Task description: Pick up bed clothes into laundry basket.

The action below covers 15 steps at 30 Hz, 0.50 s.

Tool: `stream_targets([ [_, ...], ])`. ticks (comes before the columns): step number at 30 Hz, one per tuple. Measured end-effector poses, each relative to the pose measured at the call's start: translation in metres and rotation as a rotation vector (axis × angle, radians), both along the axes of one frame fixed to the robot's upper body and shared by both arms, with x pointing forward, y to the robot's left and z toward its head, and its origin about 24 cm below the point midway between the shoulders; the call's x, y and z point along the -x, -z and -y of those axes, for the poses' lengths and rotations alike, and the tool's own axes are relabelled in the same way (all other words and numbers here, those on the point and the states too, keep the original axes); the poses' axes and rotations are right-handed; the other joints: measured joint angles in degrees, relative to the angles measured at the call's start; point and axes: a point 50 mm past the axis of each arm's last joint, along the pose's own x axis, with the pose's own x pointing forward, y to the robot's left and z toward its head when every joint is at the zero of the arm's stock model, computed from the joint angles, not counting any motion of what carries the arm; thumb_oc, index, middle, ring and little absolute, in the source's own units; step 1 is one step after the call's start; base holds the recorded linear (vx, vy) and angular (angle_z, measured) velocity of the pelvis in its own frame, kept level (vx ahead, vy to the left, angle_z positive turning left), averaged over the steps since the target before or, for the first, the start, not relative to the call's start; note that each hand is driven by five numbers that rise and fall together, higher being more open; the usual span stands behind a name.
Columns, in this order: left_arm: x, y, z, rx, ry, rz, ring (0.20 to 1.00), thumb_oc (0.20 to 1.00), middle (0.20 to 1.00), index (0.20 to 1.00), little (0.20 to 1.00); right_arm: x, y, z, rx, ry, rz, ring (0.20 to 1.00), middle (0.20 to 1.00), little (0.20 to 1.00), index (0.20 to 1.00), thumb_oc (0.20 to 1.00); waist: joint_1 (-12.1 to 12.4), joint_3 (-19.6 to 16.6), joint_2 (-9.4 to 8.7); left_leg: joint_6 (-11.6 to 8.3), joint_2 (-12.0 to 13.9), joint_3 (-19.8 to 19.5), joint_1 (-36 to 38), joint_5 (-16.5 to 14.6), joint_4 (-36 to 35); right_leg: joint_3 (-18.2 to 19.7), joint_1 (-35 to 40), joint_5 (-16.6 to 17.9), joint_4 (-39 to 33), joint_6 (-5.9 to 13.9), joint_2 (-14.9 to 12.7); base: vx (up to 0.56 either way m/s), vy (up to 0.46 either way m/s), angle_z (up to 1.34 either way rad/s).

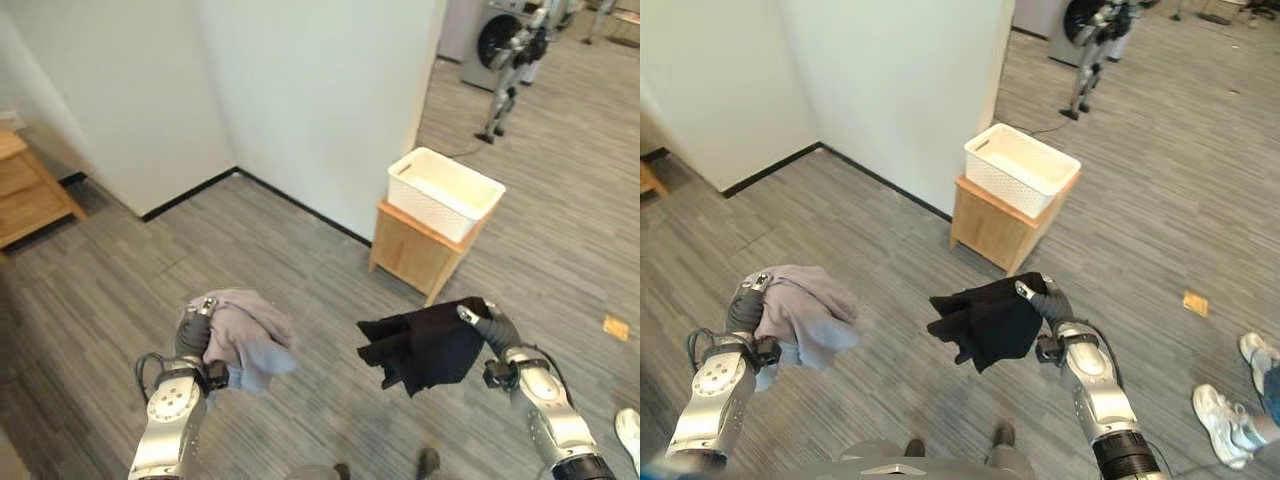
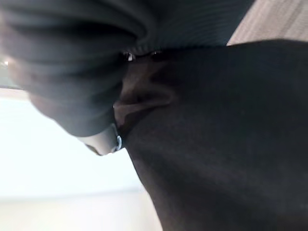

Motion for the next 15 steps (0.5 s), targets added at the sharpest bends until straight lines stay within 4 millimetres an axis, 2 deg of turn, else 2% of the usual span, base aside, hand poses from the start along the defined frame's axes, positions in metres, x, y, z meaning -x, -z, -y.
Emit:
stream_targets([
  [1,0.001,0.001,0.001,0.001,0.001,-0.004,0.2,0.2,0.2,0.2,0.2,0.001,0.0,0.002,0.0,0.008,-0.001,0.2,0.2,0.2,0.2,0.2,-0.06,-0.04,-0.26,-0.07,-0.14,-0.57,1.12,-0.04,-0.71,-0.39,0.08,1.92,-0.9,-0.31,0.1,0.42,-0.339,0.86],
  [3,0.006,0.004,-0.001,-0.002,-0.008,-0.016,0.2,0.2,0.2,0.2,0.2,-0.002,-0.001,0.004,0.001,0.014,0.004,0.2,0.2,0.2,0.2,0.2,0.82,-0.28,-0.65,-1.89,0.2,-2.4,3.82,-1.48,-1.37,-4.83,1.23,2.95,0.14,-1.01,0.03,0.33,-0.279,0.41],
  [4,0.008,0.004,-0.001,-0.002,-0.009,-0.019,0.2,0.2,0.2,0.2,0.2,-0.003,-0.001,0.003,0.0,0.014,0.004,0.2,0.2,0.2,0.2,0.2,1.24,-0.36,-0.77,-2.54,0.65,-2.72,4.51,-2.11,-1.08,-5.52,1.91,2.5,0.36,-2.86,0.52,0.27,-0.266,0.18],
  [5,0.011,0.008,0.001,0.007,-0.011,-0.031,0.2,0.2,0.2,0.2,0.2,-0.005,0.0,0.005,0.004,0.019,0.0,0.2,0.2,0.2,0.2,0.2,1.56,-0.39,0.05,-3.11,2.32,-3.2,5.11,-3.12,-0.05,-6.57,3.14,1.3,0.48,-5.04,2.14,0.26,-0.258,0.21],
  [6,0.012,0.011,0.002,0.02,-0.014,-0.035,0.2,0.2,0.2,0.2,0.2,-0.009,-0.001,0.007,0.007,0.022,0.001,0.2,0.2,0.2,0.2,0.2,1.79,-0.22,0.17,-4.53,3.24,-3.2,3.99,-4.46,3.4,-7.51,3.34,-0.71,1.64,-6.53,3.87,0.22,-0.302,0.3],
  [7,0.009,0.011,0.003,0.03,-0.017,-0.031,0.2,0.2,0.2,0.2,0.2,-0.009,-0.002,0.009,0.004,0.035,0.002,0.2,0.2,0.2,0.2,0.2,1.7,0.23,-0.7,-4.46,2.54,-2.73,0.61,-5.96,9.99,-7.47,3.4,-0.18,1.48,-7.5,3.06,0.11,-0.328,0.18],
  [9,0.011,0.016,0.009,0.046,-0.002,-0.052,0.2,0.2,0.2,0.2,0.2,-0.009,-0.006,0.016,0.023,0.04,0.013,0.2,0.2,0.2,0.2,0.2,2.03,0.77,-1.48,-4.48,2.14,1.2,-7.33,-5.75,28.02,-9.15,4.32,-1.63,3.02,-10.23,4.05,0.1,-0.303,0.03],
  [10,0.012,0.019,0.01,0.046,0.009,-0.066,0.2,0.2,0.2,0.2,0.2,-0.009,-0.009,0.022,0.029,0.063,0.024,0.2,0.2,0.2,0.2,0.2,2.32,1.92,-1.73,-2.92,2.92,2.95,-12.15,-2.13,38.6,-8.85,6.34,-2.95,2.4,-11.41,4.45,0.09,-0.133,-0.14],
  [11,0.013,0.02,0.009,0.048,0.009,-0.077,0.2,0.2,0.2,0.2,0.2,-0.008,-0.009,0.023,0.027,0.067,0.022,0.2,0.2,0.2,0.2,0.2,2.54,2.41,-1.46,-2.89,3.04,2.97,-13.11,0.6,40.39,-8.87,6.93,-3.31,2.26,-11.2,5.04,0.22,-0.184,-0.19],
  [12,0.013,0.019,0.009,0.046,0.011,-0.075,0.2,0.2,0.2,0.2,0.2,-0.007,-0.01,0.024,0.032,0.067,0.028,0.2,0.2,0.2,0.2,0.2,2.86,2.64,-3.13,-0.81,2.98,3.34,-14.35,2.8,43.47,-8.4,8.07,-3.9,1.51,-11.93,4.48,0.19,-0.098,-0.07],
  [13,0.012,0.019,0.01,0.049,0.015,-0.072,0.2,0.2,0.2,0.2,0.2,-0.006,-0.009,0.025,0.033,0.073,0.026,0.2,0.2,0.2,0.2,0.2,2.49,2.66,-3.13,-0.39,3.4,3.24,-14.89,2.52,44.19,-8.61,8.34,-4.34,1.13,-12.58,4.88,0.22,-0.066,0.14],
  [14,0.009,0.016,0.014,0.053,0.032,-0.056,0.2,0.2,0.2,0.2,0.2,-0.004,-0.009,0.029,0.029,0.095,0.024,0.2,0.2,0.2,0.2,0.2,1.66,2.91,-3.66,-0.59,4.98,5.11,-15.92,0.53,41.46,-9.77,8.32,-4.75,0.52,-13.53,5.07,0.16,-0.021,0.4],
  [15,0.003,0.014,0.021,0.056,0.063,-0.045,0.2,0.2,0.2,0.2,0.2,-0.002,-0.009,0.034,0.032,0.118,0.023,0.2,0.2,0.2,0.2,0.2,0.91,3.39,-3.72,-0.63,6.67,7.22,-16.54,0.53,35.1,-11.52,8.2,-5.06,0.14,-14.0,5.09,0.22,-0.011,0.45],
])
